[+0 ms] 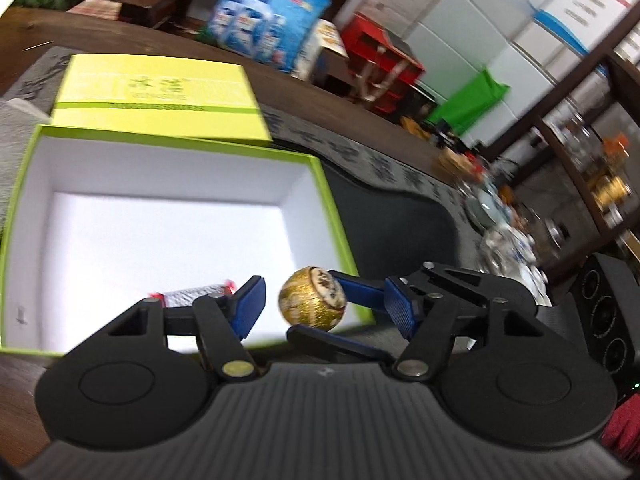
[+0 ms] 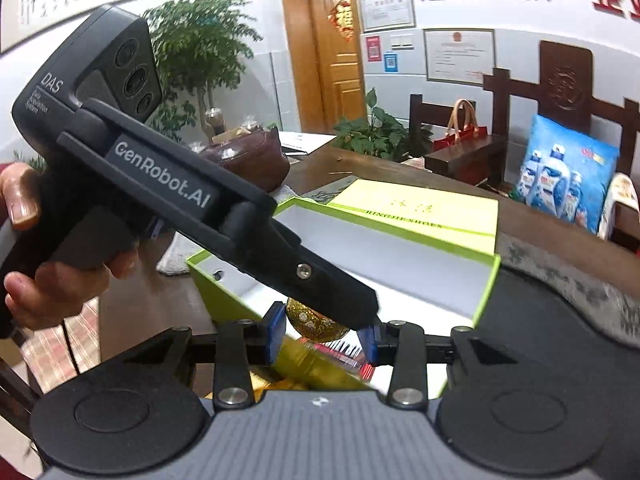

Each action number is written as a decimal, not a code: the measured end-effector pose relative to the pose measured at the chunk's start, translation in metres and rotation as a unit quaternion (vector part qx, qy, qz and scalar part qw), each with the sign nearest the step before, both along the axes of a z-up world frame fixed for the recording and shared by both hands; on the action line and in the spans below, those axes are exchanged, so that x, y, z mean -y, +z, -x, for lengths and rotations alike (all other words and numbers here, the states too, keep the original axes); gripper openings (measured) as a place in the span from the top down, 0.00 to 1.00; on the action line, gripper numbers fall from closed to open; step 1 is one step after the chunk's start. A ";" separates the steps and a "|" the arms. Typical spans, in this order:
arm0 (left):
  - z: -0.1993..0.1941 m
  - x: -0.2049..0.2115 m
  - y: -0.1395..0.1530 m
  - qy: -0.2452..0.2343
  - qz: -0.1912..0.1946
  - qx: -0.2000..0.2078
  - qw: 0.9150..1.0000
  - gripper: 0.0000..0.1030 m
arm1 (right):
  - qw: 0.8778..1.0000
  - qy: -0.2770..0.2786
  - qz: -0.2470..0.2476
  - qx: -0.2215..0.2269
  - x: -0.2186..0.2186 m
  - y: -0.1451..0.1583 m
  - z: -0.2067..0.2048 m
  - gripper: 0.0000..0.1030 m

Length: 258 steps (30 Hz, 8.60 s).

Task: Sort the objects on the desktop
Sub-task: 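Carry the gold ball into the green box and open the right gripper, then withdraw the right gripper and move it to the gold tea packet, then close the right gripper on the gold calligraphy tea packet, then carry the tea packet into the green box and open the right gripper, then withdraw the right gripper and move it to the plain gold packet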

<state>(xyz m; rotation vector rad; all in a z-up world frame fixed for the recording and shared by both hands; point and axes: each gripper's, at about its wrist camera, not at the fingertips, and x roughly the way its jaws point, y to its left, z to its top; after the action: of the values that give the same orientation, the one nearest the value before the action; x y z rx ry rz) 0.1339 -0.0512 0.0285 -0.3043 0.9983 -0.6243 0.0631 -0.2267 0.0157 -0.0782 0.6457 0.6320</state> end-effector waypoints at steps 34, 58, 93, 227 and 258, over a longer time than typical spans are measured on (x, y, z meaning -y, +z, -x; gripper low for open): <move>-0.045 -0.069 -0.038 0.103 -0.028 -0.045 0.993 0.36 | 0.964 0.010 0.171 -0.203 -0.086 -0.084 -0.149 0.60; 0.018 -0.059 -0.025 0.053 -0.072 -0.003 0.996 0.35 | 0.991 0.017 0.108 -0.072 -0.042 -0.002 -0.030 0.43; 0.041 -0.001 -0.087 -0.029 -0.135 -0.059 0.989 0.28 | 0.977 0.080 0.118 -0.159 -0.017 -0.089 -0.001 0.30; 0.107 -0.099 -0.092 0.069 -0.122 -0.087 0.986 0.51 | 0.970 0.088 0.065 -0.219 -0.090 -0.077 0.051 0.44; 0.159 -0.081 -0.077 0.056 -0.125 -0.080 0.987 0.39 | 0.977 0.072 0.095 -0.177 -0.113 -0.078 -0.011 0.44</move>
<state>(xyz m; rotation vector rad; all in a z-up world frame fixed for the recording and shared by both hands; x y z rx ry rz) -0.0247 0.0299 -0.0485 -0.1895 1.1916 -0.3711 0.0746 -0.1139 -0.0619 -0.1956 1.0521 0.7291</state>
